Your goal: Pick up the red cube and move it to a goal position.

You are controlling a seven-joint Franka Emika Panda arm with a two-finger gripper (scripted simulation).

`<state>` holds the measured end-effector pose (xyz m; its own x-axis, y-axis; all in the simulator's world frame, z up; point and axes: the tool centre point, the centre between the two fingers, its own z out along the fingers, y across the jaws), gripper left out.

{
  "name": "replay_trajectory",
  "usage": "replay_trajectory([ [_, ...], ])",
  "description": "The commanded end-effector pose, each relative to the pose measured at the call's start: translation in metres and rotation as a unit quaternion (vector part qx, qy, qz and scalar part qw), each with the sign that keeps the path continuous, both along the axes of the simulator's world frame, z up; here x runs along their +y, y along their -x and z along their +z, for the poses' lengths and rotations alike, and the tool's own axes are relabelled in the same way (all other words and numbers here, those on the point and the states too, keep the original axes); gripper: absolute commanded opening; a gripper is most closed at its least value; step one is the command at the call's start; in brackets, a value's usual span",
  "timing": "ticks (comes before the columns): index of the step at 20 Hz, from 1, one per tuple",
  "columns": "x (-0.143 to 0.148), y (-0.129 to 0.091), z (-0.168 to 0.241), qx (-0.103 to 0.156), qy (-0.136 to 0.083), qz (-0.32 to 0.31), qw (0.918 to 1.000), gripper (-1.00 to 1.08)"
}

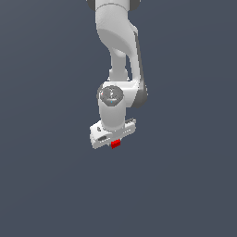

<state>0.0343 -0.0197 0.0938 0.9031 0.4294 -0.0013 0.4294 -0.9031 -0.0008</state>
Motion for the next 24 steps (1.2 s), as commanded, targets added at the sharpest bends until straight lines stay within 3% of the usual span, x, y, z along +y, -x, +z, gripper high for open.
replay_trajectory([
  [1,0.001,-0.007,0.024,-0.001,0.0,0.0,1.0,-1.0],
  [12,0.003,-0.034,0.112,-0.001,0.0,0.0,1.0,-1.0],
  [24,0.004,-0.043,0.134,-0.001,0.0,0.0,1.0,-1.0],
])
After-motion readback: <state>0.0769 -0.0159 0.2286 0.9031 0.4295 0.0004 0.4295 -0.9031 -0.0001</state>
